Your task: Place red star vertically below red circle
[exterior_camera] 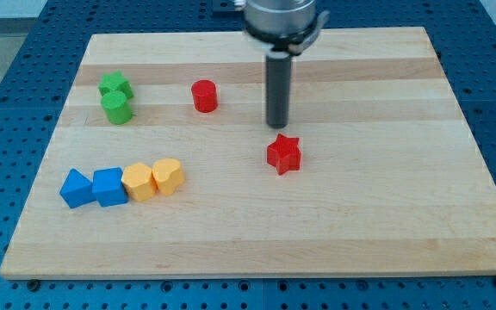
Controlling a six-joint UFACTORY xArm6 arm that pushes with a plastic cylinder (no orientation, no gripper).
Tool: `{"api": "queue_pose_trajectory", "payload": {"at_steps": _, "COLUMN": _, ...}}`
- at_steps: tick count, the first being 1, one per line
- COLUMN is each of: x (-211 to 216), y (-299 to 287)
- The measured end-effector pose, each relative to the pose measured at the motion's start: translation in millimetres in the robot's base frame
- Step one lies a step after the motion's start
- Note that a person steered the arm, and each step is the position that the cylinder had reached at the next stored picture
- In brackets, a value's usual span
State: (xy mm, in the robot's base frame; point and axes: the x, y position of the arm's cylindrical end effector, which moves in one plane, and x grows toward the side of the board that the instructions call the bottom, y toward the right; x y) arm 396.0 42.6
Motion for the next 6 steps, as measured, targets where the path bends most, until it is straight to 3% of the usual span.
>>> {"api": "queue_pose_trajectory", "payload": {"at_steps": 2, "x": 22.4, "y": 94.9}}
{"api": "queue_pose_trajectory", "payload": {"at_steps": 3, "x": 46.0, "y": 92.6}}
{"api": "queue_pose_trajectory", "payload": {"at_steps": 6, "x": 77.9, "y": 10.7}}
